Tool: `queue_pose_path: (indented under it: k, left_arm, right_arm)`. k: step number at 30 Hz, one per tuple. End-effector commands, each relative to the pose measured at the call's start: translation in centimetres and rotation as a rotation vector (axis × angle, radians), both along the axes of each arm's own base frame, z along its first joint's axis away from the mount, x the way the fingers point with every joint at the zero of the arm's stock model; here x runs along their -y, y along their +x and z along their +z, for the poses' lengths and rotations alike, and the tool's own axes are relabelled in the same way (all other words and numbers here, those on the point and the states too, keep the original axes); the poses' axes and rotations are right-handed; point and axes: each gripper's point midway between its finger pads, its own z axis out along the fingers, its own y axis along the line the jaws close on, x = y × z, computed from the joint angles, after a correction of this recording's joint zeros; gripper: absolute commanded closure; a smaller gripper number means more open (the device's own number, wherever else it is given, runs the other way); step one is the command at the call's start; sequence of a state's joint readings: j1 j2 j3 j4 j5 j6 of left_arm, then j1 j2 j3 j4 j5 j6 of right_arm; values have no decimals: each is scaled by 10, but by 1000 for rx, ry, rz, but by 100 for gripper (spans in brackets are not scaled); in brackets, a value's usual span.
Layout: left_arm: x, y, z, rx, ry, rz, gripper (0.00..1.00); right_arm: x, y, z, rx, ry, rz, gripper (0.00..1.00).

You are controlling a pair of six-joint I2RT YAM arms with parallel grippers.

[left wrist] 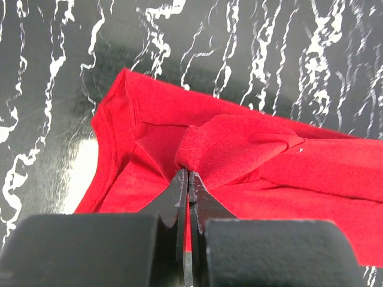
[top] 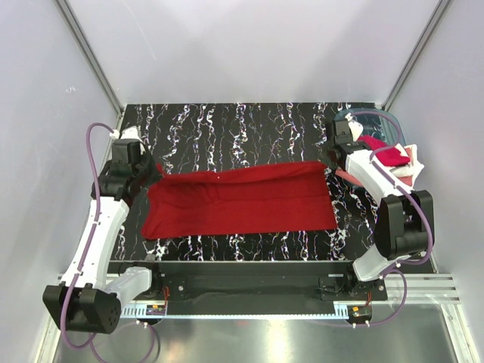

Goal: Fold and stack the t-shirts
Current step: Fold the tshirt

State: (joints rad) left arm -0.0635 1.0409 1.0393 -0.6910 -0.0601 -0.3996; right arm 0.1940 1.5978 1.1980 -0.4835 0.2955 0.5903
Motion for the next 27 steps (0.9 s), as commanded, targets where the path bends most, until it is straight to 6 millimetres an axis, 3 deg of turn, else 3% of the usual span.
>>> queue_pose_path:
  k: [1, 8, 13, 14, 15, 16, 17, 19, 20, 21, 23, 27]
  left_arm:
    - [-3, -7, -1, -1, 21, -8, 100]
    - [-1, -25, -18, -17, 6, -17, 100]
    - [5, -37, -27, -41, -16, -45, 100]
    - [4, -41, -24, -32, -19, -37, 97]
    - [4, -43, -20, -19, -12, -30, 90]
    - [1, -45, -16, 2, 1, -14, 67]
    - [1, -49, -6, 48, -3, -13, 60]
    - [-1, -53, 4, 99, 3, 3, 43]
    - [-1, -55, 9, 128, 1, 1, 31]
    - [-1, -58, 13, 155, -1, 2, 28]
    - [2, -57, 14, 165, -9, -13, 27]
    - [11, -47, -4, 77, -24, -60, 28]
  right_arm:
    - [4, -2, 1, 14, 1, -36, 100]
    - [5, -13, -22, -5, 32, -86, 100]
    - [11, -21, -21, 38, 38, -132, 96]
    - [11, -25, -24, 39, 43, -138, 93]
    - [14, -26, -18, 56, 42, -148, 79]
    - [14, -28, -18, 60, 46, -151, 75]
    - [15, -32, -21, 59, 53, -162, 71]
    - [17, -33, -10, 120, 62, -176, 53]
    - [17, -37, -15, 126, 70, -173, 51]
    - [14, -33, -3, 184, 95, -155, 50]
    - [10, -34, -2, 199, 95, -116, 50]
    - [-23, -23, -1, 221, 180, 56, 53]
